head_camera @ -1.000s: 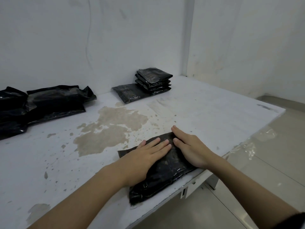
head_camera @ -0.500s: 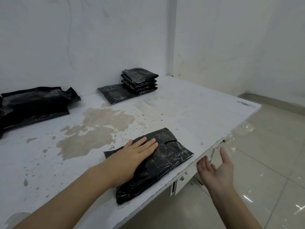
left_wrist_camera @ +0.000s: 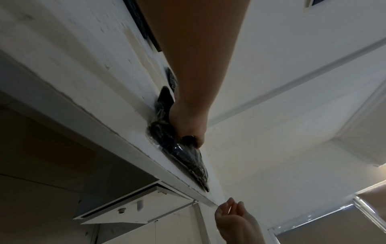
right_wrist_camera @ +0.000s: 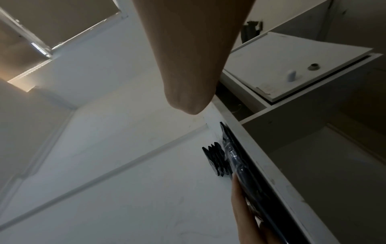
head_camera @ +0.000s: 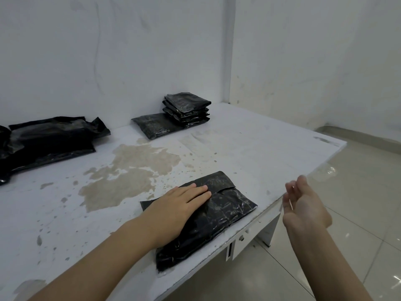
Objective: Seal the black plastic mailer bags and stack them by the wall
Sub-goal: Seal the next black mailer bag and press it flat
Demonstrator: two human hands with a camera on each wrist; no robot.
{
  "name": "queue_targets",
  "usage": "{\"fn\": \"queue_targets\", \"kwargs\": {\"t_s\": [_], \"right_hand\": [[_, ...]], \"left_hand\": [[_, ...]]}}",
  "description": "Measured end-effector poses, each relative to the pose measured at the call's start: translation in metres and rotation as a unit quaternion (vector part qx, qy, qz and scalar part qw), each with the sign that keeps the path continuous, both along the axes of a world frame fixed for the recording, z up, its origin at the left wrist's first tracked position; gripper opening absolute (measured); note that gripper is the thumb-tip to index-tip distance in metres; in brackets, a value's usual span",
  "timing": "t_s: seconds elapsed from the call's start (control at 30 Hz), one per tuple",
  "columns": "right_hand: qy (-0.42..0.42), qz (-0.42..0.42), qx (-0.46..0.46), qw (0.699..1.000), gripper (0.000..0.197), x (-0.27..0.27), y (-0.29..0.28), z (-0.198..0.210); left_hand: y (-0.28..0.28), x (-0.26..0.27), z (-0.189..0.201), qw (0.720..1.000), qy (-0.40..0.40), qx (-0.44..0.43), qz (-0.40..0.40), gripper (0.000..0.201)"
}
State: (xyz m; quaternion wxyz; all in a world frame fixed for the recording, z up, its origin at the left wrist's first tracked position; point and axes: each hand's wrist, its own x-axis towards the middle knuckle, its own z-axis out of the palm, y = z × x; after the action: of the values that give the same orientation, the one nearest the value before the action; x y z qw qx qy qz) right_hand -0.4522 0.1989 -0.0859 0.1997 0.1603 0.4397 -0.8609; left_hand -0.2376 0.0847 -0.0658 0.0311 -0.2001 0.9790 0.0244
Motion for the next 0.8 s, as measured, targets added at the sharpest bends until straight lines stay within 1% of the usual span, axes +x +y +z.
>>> {"fn": "queue_targets", "kwargs": {"t_s": [0.13, 0.37, 0.5, 0.6, 0.67, 0.73, 0.8], "right_hand": [[0.065, 0.004, 0.000, 0.998, 0.012, -0.005, -0.007, 0.023], [0.165, 0.071, 0.030, 0.983, 0.015, -0.019, -0.033, 0.066], [0.203, 0.082, 0.067, 0.973, 0.019, -0.026, -0.047, 0.086], [0.257, 0.080, 0.109, 0.957, 0.021, -0.035, -0.051, 0.101], [0.288, 0.080, 0.146, 0.943, 0.025, -0.043, -0.051, 0.111], [0.309, 0.097, 0.181, 0.929, 0.029, -0.050, -0.050, 0.120], [0.332, 0.106, 0.209, 0.914, 0.028, -0.055, -0.049, 0.127]], "left_hand": [[0.001, -0.001, 0.002, 1.000, -0.005, -0.009, -0.001, 0.075], [0.000, -0.002, 0.006, 1.000, -0.006, 0.004, 0.000, 0.079], [0.005, -0.003, 0.011, 0.998, -0.034, -0.045, 0.017, 0.081], [0.013, -0.006, 0.012, 0.994, -0.041, -0.083, 0.050, 0.078], [0.017, -0.008, 0.012, 0.992, -0.049, -0.100, 0.056, 0.075], [0.020, -0.011, 0.012, 0.990, -0.057, -0.111, 0.060, 0.073], [0.024, -0.015, 0.013, 0.989, -0.061, -0.122, 0.064, 0.070]]}}
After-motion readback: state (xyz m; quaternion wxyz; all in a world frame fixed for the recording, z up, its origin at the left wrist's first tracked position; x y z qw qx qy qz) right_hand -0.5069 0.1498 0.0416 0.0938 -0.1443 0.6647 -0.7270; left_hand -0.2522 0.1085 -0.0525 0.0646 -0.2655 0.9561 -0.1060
